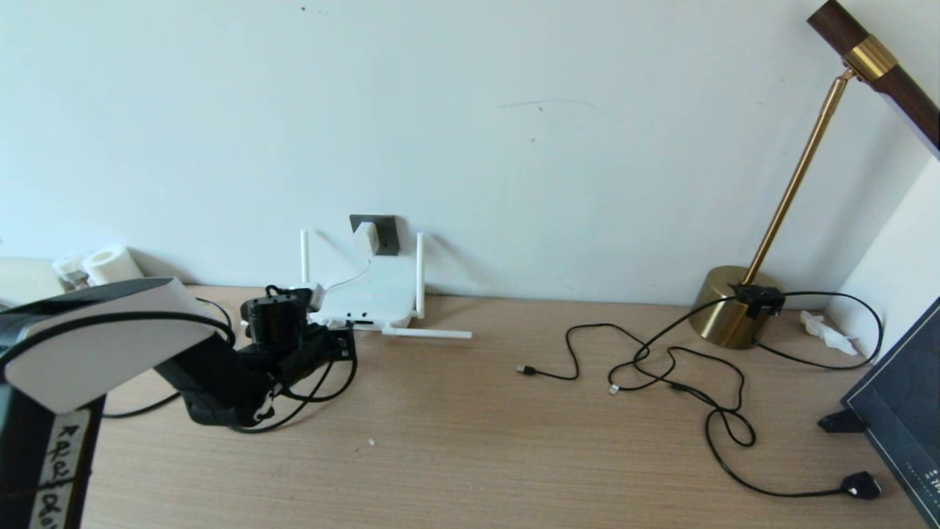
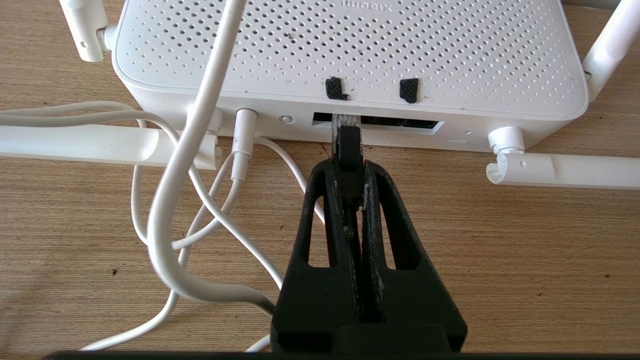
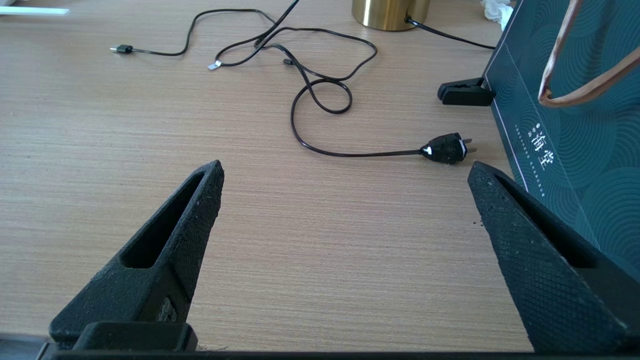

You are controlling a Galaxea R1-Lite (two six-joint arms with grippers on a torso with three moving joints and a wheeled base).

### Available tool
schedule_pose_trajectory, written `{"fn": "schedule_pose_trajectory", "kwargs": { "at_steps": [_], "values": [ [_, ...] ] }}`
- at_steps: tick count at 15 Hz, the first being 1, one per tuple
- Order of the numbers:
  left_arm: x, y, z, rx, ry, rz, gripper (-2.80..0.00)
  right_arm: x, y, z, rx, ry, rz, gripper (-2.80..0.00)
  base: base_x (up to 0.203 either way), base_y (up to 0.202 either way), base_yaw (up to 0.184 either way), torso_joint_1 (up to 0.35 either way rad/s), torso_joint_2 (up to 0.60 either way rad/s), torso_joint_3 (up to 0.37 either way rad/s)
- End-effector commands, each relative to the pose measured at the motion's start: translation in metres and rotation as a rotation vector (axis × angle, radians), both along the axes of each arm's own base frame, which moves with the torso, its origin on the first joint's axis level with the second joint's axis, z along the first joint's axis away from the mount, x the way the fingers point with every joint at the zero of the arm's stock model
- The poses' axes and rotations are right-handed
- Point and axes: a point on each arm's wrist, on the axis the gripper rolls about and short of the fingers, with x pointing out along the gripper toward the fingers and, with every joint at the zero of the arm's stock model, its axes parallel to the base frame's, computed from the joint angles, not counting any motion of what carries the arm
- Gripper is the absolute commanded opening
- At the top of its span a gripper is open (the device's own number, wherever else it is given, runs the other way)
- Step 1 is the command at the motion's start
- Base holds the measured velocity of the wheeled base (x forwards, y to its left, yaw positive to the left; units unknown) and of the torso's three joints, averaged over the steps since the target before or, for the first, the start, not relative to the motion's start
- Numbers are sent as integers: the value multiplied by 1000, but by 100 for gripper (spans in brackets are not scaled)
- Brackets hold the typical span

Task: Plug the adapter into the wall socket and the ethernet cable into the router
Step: Plug cable into router interface

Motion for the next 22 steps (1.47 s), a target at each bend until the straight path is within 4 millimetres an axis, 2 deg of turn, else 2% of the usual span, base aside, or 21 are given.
{"fn": "schedule_pose_trajectory", "kwargs": {
  "at_steps": [1,22],
  "values": [
    [2,0,0,-2,-11,-1,-280,0,0,0,0,2,1,0,0,0,0,0,0,0],
    [0,4,-1,-2,-6,8,-280,0,0,0,0,2,1,0,0,0,0,0,0,0]
  ]
}}
